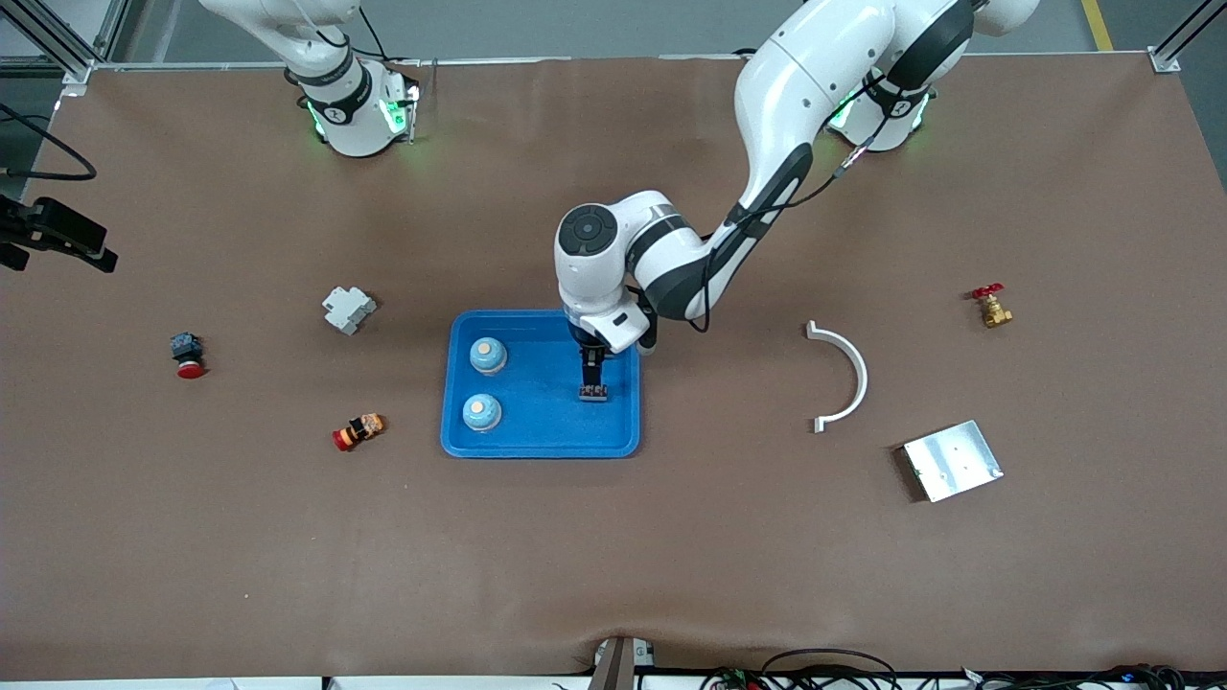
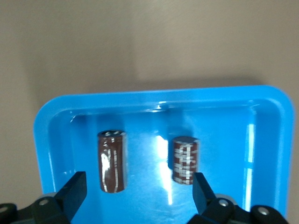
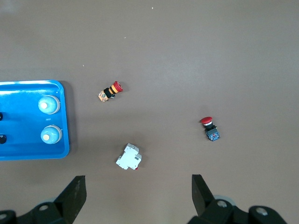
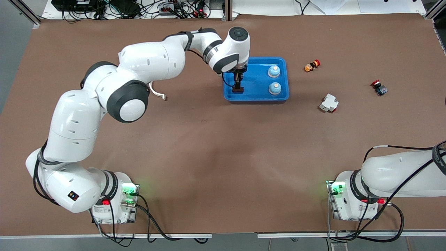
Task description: Place electrolytic capacitor and blue bell in tray
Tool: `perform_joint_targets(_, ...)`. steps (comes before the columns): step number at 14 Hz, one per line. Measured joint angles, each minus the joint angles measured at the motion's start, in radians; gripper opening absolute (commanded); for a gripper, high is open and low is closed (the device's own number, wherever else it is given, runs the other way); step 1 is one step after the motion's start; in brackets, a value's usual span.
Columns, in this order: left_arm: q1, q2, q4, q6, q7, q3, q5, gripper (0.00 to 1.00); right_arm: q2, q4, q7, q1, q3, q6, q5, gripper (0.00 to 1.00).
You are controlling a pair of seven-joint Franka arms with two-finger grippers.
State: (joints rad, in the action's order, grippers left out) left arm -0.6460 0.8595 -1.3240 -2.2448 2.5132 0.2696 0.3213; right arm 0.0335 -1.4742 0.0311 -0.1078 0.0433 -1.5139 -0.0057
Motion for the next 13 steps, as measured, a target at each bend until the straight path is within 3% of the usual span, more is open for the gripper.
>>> perform_joint_targets(6,0.053,-0.045,0.003,0.012,-0.181,-0.001,0.0,1.0,0.0,0.0,0.0,0.0,0.0,0.0,0.0,1.0)
perform_joint_targets(13,0.092,-0.137,0.003,0.127,-0.435,-0.002,0.002,1.0,0.0,0.0,0.0,0.0,0.0,-0.001,0.0,1.0)
